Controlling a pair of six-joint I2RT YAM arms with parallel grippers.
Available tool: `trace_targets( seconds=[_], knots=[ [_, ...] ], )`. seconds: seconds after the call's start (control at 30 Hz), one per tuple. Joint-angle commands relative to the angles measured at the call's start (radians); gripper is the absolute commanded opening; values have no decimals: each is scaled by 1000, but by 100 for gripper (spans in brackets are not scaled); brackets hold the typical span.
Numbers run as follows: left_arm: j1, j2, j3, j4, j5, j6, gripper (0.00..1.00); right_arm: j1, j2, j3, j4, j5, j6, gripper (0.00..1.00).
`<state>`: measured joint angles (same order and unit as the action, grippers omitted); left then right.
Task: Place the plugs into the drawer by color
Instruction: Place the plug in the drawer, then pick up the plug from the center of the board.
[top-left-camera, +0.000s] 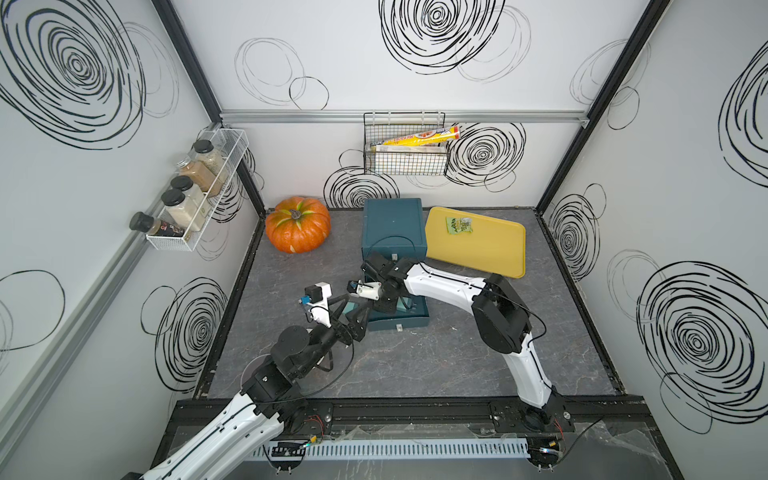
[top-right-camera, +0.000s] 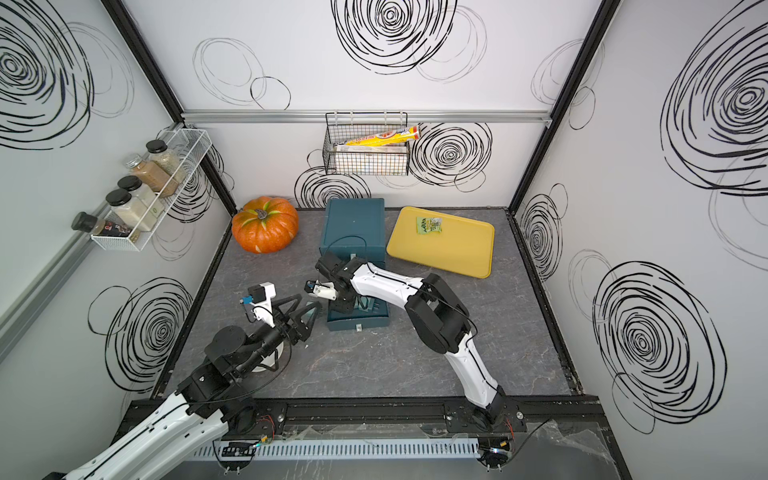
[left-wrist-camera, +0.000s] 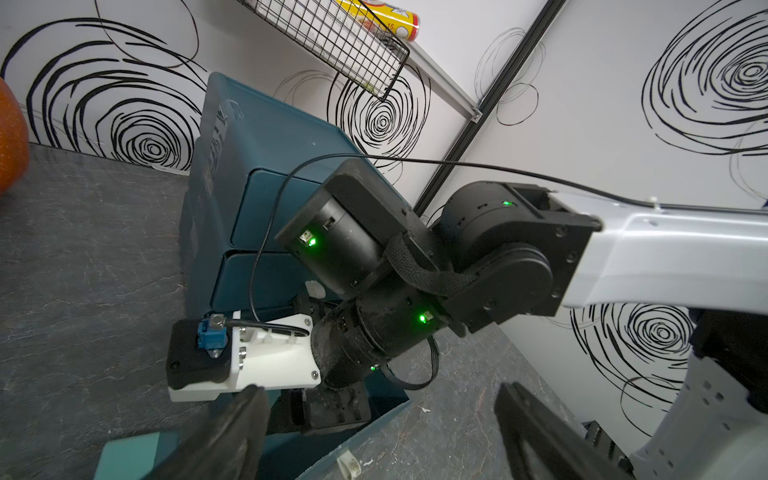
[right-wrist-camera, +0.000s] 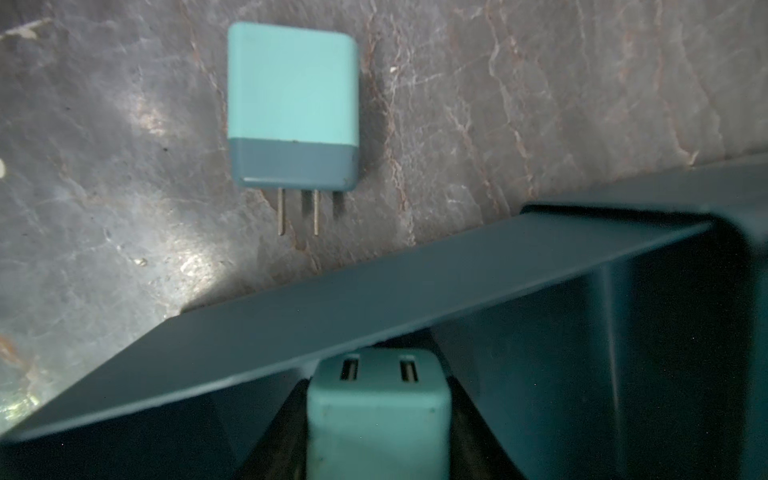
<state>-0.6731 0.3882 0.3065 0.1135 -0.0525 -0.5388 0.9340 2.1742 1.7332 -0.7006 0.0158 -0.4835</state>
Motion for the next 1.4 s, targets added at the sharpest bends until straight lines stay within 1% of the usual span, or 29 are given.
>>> trace_targets(
  seconds=[0.0, 0.03, 0.1, 0.2, 0.4, 0.53, 0.63, 0.7, 0.8, 0.87, 0.9, 0.97, 1.0, 1.03, 1.07, 1.1, 1.13, 1.17, 1.2, 1.27, 1.3, 1.33, 1.37],
  knots=[
    [5, -4, 2, 40, 5, 11, 92, -3, 14, -30, -46, 26, 19, 44],
    [5, -6, 1, 40, 4, 11, 92, -3, 8, -31, -42, 22, 21, 46],
    [4, -8, -1, 38, 2, 11, 93, -3, -2, -38, -31, 19, 24, 55],
    [4, -10, -1, 39, 3, 11, 93, -3, -10, -35, -36, 11, 29, 61],
    [4, -8, 0, 38, 2, 10, 94, -5, -95, -64, 3, -29, 32, 62],
    [4, -6, 3, 32, 1, 17, 94, -5, -173, -104, 39, -22, 55, 61],
    [5, 6, 36, -28, -53, 34, 94, -4, -285, -185, 100, -19, 118, 60],
    [5, 50, 79, -58, -83, 17, 95, -4, -412, -301, 198, -16, 187, 60],
    [5, 153, 238, -169, -18, 24, 96, -5, -610, -514, 407, -17, 284, 61],
    [6, 243, 366, -266, 44, 106, 99, -7, -730, -680, 556, -25, 330, 67],
    [7, 285, 429, -332, 45, 149, 99, -10, -769, -727, 601, -37, 342, 69],
    [9, 369, 566, -489, 14, 232, 99, -16, -839, -818, 664, -41, 363, 71],
    [9, 392, 602, -526, 27, 300, 99, -22, -863, -851, 689, -39, 368, 71],
    [9, 408, 620, -545, 37, 410, 99, -29, -888, -887, 715, -42, 374, 72],
    [9, 418, 620, -556, 26, 508, 99, -41, -914, -930, 758, -47, 382, 72],
    [9, 428, 619, -568, -6, 575, 99, -49, -935, -967, 790, -51, 385, 73],
    [10, 440, 609, -581, -68, 670, 99, -55, -958, -996, 813, -57, 395, 73],
    [10, 450, 597, -600, -102, 759, 99, -61, -984, -1009, 820, -67, 401, 73],
    [11, 458, 585, -617, -101, 834, 99, -61, -1003, -1011, 811, -69, 406, 73],
    [3, 467, 541, -649, -73, 1038, 99, -63, -1059, -1025, 804, -84, 410, 73],
    [-34, 462, 521, -648, -66, 1080, 99, -63, -1087, -1041, 821, -85, 413, 73],
    [-51, 451, 493, -622, -48, 1112, 99, -64, -1118, -1067, 842, -83, 416, 73],
    [-42, 452, 472, -607, -45, 1165, 99, -64, -1149, -1095, 877, -76, 416, 73]
  ],
)
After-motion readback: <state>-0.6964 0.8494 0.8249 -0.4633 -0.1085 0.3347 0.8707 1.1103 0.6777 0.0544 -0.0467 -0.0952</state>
